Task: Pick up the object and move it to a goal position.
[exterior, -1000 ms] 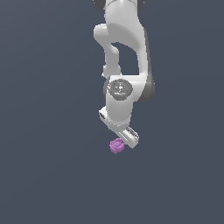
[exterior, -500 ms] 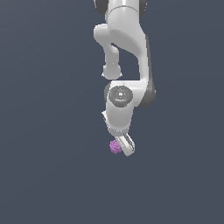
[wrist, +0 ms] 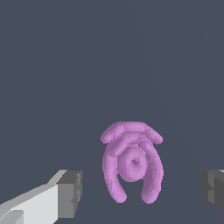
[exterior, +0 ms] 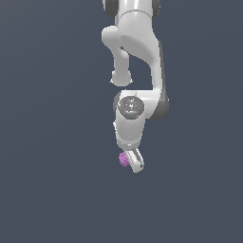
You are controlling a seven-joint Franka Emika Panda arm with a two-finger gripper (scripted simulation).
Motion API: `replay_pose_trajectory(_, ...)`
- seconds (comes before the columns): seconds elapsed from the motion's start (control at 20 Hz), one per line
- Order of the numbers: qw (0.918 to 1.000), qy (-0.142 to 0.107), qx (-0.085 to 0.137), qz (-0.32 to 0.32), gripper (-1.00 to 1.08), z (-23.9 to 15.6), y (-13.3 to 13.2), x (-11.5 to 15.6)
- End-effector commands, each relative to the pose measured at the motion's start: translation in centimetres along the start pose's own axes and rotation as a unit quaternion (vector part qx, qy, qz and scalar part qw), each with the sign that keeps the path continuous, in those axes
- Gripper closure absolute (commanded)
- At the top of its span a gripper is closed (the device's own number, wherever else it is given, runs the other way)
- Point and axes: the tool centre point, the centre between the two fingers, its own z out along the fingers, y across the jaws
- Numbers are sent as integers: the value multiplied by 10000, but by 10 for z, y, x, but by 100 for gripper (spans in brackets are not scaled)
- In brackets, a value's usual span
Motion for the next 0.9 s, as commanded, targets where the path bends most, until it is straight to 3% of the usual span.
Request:
replay_pose_trajectory(0.0, 10000, 3, 1, 55, -92, 0, -1, 0)
replay_pose_trajectory(0.85, 10000, 2, 1, 61, -92, 51, 0, 0)
